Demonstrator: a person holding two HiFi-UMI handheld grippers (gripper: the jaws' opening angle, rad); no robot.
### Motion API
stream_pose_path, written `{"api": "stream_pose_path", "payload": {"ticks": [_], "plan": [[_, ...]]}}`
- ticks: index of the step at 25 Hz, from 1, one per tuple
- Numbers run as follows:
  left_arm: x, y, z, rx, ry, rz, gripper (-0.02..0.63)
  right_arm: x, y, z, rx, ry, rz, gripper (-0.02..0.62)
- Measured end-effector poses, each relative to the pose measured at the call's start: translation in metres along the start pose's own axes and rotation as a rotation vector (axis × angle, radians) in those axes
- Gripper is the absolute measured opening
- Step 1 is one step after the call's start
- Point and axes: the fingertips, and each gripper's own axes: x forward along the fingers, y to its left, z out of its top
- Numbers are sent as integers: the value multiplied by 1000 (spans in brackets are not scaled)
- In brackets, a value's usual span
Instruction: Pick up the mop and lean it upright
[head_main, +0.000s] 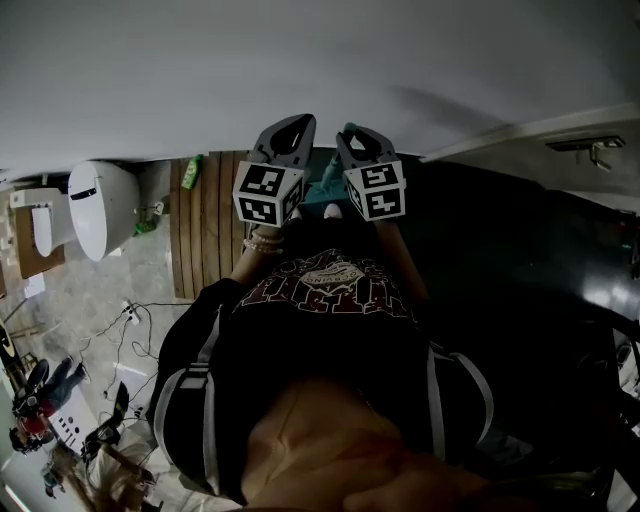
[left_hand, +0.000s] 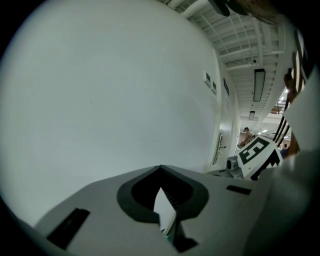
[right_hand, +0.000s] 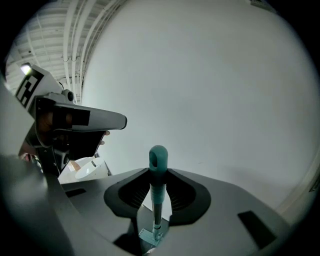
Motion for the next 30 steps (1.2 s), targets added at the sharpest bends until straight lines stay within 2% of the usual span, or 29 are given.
{"api": "stream_pose_path", "payload": {"ticks": [18,30], "plan": [[12,14,2,-8,17,-5,46,41,-28,15,14,4,-4,114],[20,34,6,-10,7,22,46,78,-44,29,22,11,0,114]]}}
